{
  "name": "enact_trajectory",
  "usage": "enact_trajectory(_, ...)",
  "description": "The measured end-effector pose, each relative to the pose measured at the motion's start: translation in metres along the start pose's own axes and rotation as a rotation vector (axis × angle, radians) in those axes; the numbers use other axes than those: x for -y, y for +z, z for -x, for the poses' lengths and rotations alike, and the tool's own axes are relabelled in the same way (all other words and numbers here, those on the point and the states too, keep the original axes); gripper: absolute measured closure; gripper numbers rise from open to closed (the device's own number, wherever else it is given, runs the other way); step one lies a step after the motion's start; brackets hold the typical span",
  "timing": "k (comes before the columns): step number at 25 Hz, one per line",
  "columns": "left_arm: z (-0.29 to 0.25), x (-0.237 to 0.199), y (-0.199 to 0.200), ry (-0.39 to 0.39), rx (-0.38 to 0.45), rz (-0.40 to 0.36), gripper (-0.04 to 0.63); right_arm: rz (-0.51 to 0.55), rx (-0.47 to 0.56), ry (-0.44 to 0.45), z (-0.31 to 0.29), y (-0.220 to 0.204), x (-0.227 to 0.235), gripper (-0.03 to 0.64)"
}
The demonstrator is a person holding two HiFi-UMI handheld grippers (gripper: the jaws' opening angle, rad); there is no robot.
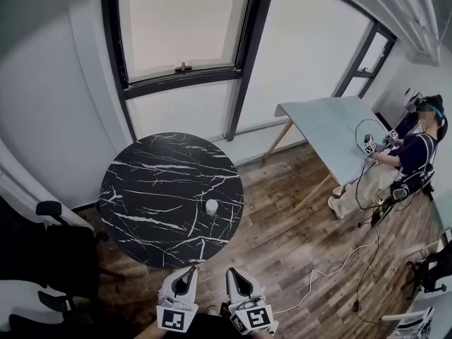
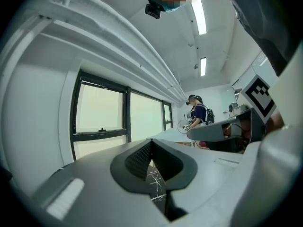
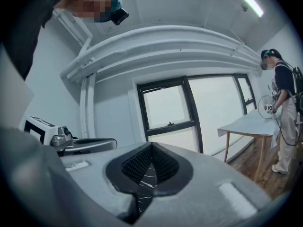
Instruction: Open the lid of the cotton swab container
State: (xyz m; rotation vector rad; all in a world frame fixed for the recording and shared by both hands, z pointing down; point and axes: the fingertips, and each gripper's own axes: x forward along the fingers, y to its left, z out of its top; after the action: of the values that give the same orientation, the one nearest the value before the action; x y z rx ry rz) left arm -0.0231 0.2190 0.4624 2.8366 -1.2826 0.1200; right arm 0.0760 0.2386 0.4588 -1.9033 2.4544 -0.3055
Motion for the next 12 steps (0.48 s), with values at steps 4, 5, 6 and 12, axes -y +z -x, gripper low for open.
enact_trajectory(4,-0.015,-0.023,0.005,-0.017,0.019,0.014,0.592,0.0,0.014,0.01,-0.03,0.007,-0.003,0.618)
enact_trajectory(5,-0.018,-0.028,0.004,-0.019,0.016,0.025,0.592,-0.001,0.013,0.01,-0.036,0.008,-0.004,0.618)
enact_trajectory(6,-0.02,-0.032,0.003,-0.019,0.012,0.036,0.592,-0.001,0.011,0.007,-0.041,0.009,-0.005,0.618)
enact_trajectory(12,-0.035,-0.052,0.001,-0.005,0.013,0.058,0.592,0.012,-0.002,-0.023,-0.055,0.011,-0.004,0.618)
